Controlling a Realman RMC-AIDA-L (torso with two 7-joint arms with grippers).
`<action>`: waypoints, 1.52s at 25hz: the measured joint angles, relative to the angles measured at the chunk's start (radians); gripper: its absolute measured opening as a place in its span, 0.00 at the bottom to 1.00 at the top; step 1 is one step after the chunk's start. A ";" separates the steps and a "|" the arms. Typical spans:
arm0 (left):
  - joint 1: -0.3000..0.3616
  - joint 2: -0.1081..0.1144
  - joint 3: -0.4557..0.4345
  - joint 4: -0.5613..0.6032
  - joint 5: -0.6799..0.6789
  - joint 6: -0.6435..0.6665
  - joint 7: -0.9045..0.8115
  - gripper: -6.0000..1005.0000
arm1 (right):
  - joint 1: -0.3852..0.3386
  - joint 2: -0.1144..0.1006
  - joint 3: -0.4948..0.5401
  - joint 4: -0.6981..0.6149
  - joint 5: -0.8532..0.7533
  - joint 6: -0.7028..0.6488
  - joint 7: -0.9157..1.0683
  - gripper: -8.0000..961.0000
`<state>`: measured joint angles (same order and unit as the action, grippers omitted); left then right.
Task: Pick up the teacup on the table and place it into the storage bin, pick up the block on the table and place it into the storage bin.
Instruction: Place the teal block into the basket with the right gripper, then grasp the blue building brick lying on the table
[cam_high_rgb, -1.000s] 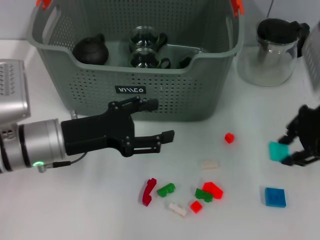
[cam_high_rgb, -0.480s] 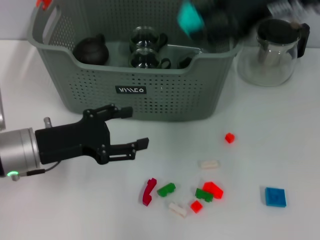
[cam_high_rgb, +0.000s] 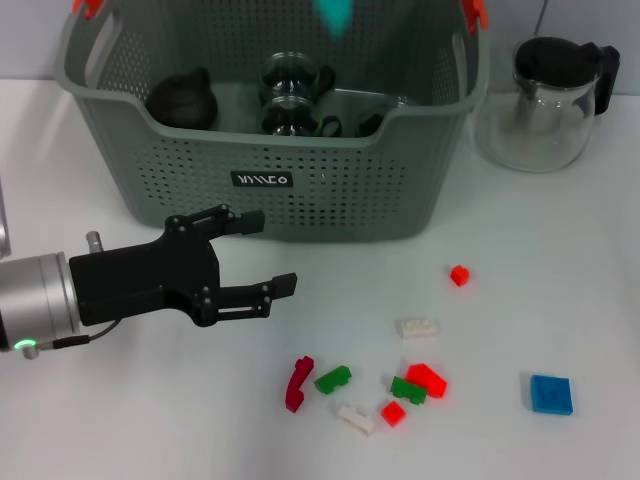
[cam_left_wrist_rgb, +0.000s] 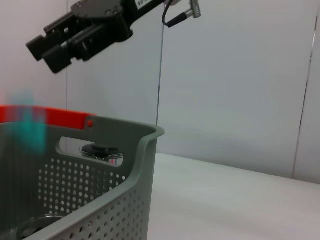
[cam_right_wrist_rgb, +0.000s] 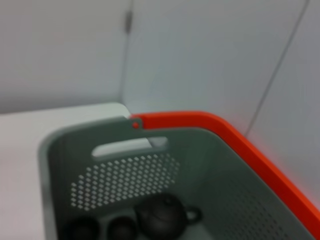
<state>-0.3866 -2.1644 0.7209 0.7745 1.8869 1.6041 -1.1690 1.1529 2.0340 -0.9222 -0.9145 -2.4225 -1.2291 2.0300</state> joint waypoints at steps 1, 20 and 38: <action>0.000 0.000 0.000 0.000 0.000 -0.001 0.000 0.86 | 0.001 0.001 -0.003 0.000 -0.010 0.006 0.004 0.54; -0.001 0.000 -0.002 0.000 0.000 0.007 -0.003 0.86 | -0.315 -0.103 -0.008 -0.192 0.297 -0.735 -0.207 0.97; -0.004 0.000 -0.011 -0.011 -0.003 -0.015 -0.003 0.86 | -0.429 0.066 -0.287 -0.250 -0.299 -0.549 -0.083 0.96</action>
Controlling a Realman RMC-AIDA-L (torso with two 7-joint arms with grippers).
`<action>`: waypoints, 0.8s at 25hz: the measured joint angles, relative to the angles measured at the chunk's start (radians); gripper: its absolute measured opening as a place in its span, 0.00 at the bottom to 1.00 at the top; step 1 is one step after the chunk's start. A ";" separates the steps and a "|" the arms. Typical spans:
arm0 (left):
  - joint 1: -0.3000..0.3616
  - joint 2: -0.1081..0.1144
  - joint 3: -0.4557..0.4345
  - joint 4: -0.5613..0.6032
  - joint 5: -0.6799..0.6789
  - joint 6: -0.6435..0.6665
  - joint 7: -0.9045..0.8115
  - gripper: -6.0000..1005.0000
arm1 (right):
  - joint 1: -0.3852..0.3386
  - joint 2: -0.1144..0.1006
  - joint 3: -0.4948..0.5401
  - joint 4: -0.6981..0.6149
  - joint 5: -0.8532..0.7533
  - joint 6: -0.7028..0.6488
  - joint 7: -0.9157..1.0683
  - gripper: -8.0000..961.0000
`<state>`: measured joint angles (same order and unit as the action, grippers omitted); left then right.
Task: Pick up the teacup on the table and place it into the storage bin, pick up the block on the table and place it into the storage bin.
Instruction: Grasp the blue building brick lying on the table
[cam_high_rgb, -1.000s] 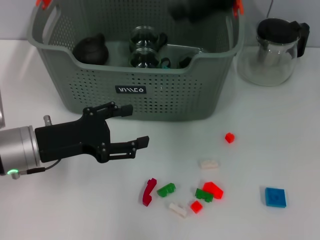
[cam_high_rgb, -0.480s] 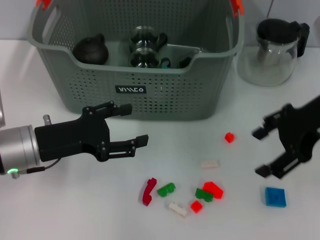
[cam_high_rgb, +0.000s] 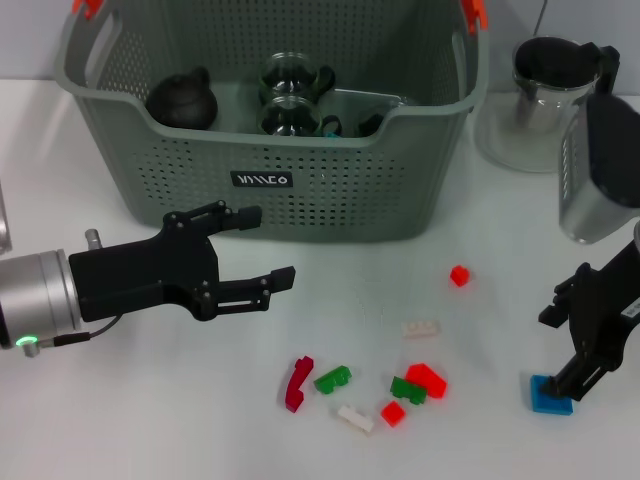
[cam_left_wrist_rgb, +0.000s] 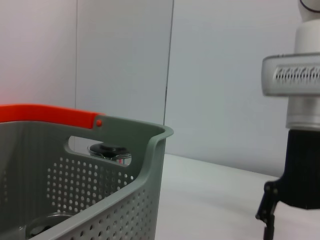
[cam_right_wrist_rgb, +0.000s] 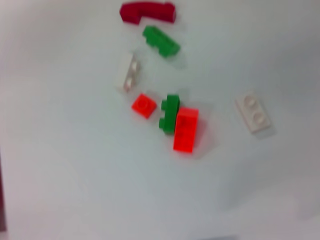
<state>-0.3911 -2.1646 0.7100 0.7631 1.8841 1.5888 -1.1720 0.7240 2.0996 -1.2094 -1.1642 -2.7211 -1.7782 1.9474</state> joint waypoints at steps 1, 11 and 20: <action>0.000 0.000 -0.001 -0.001 -0.001 -0.001 0.000 0.86 | -0.001 0.001 -0.014 0.008 -0.007 0.012 0.006 0.96; 0.001 -0.003 -0.003 -0.003 -0.005 -0.012 0.000 0.86 | 0.003 0.003 -0.155 0.107 -0.003 0.109 0.020 0.96; -0.001 -0.003 -0.003 -0.002 -0.005 -0.014 -0.002 0.86 | -0.005 0.004 -0.197 0.126 -0.009 0.146 0.021 0.95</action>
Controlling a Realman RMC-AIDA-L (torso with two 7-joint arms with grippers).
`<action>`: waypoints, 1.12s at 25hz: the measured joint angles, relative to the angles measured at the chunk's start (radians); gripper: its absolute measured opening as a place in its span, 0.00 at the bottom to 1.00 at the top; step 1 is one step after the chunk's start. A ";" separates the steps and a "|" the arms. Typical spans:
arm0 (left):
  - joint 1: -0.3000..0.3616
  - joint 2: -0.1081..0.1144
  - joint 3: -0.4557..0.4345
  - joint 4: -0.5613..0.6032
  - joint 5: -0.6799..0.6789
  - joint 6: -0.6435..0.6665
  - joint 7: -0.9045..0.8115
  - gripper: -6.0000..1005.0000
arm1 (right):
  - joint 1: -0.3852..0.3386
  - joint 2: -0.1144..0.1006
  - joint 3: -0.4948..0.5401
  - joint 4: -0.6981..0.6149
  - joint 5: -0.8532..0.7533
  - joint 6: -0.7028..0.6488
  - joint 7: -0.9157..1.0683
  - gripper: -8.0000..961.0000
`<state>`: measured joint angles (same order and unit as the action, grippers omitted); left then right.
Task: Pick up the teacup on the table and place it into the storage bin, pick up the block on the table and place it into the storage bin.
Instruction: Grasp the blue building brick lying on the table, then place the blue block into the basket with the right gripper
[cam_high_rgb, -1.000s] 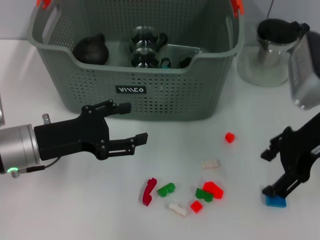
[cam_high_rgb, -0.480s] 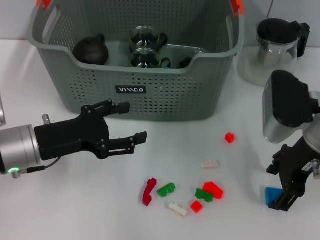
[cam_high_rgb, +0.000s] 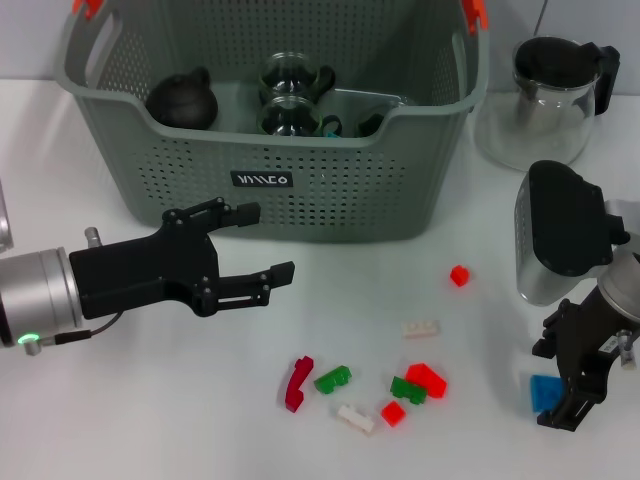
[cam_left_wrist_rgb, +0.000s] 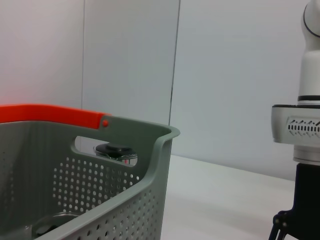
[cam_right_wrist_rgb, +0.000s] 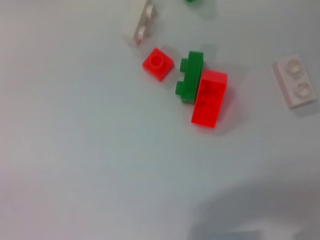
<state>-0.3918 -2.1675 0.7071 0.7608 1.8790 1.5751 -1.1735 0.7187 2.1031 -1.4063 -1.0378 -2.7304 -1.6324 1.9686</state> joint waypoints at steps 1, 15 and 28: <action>0.000 0.000 0.000 0.000 0.000 0.000 0.000 0.86 | 0.000 0.000 0.000 0.000 0.000 0.000 0.000 0.95; -0.001 0.000 -0.009 -0.005 0.004 -0.001 0.000 0.86 | -0.005 -0.001 -0.056 0.001 -0.001 0.031 0.004 0.68; 0.009 0.004 -0.036 -0.006 0.008 0.000 0.005 0.86 | 0.013 -0.006 0.147 -0.306 0.149 -0.201 -0.005 0.46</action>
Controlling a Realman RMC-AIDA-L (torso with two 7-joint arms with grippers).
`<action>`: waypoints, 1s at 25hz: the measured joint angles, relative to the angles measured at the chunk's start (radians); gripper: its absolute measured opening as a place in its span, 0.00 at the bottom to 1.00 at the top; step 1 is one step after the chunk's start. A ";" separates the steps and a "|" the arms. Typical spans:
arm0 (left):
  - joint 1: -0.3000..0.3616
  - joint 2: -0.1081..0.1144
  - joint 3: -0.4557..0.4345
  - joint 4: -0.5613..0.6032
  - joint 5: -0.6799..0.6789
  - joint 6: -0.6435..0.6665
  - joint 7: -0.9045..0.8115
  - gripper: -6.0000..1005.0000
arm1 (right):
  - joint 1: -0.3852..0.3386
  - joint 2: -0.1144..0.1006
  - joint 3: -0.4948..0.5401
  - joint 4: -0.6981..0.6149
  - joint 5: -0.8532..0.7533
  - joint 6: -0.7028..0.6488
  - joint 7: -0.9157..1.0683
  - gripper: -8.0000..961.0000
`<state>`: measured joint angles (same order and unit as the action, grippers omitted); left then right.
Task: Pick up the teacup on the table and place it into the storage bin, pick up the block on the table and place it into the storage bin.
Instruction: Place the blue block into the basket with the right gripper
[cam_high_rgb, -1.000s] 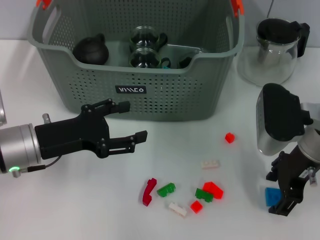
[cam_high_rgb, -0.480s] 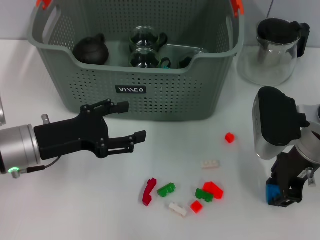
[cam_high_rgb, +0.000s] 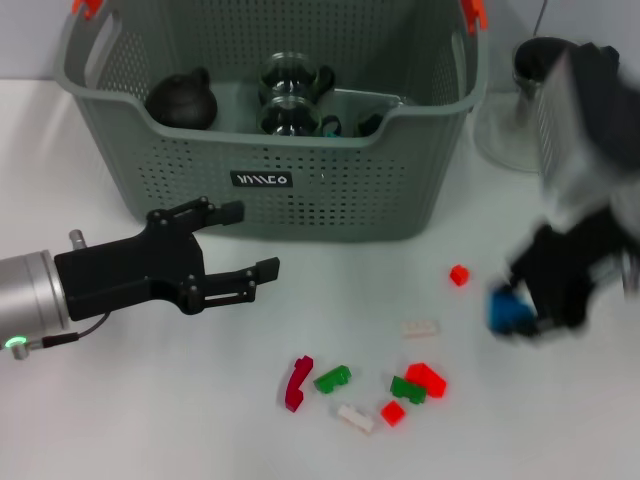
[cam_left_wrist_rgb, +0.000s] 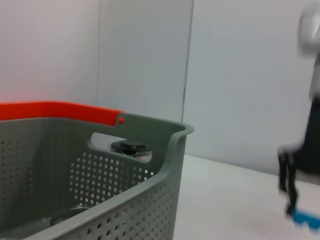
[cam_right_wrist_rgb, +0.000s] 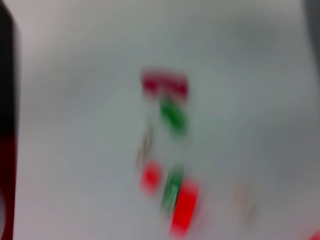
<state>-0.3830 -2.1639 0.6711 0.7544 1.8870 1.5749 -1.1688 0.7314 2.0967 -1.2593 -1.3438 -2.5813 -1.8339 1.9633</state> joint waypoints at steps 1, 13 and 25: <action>0.003 0.000 -0.007 -0.002 0.002 0.000 0.002 0.86 | 0.020 0.000 0.047 -0.044 0.047 -0.031 0.008 0.47; 0.012 -0.001 -0.025 -0.005 0.014 -0.003 0.022 0.86 | 0.303 -0.024 0.253 0.130 0.228 0.506 0.159 0.51; 0.007 -0.002 -0.025 -0.006 0.015 -0.004 0.021 0.86 | 0.448 -0.038 0.235 0.435 0.031 0.760 0.184 0.56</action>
<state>-0.3759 -2.1660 0.6460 0.7485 1.9023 1.5706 -1.1474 1.1798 2.0591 -1.0245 -0.9088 -2.5506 -1.0742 2.1476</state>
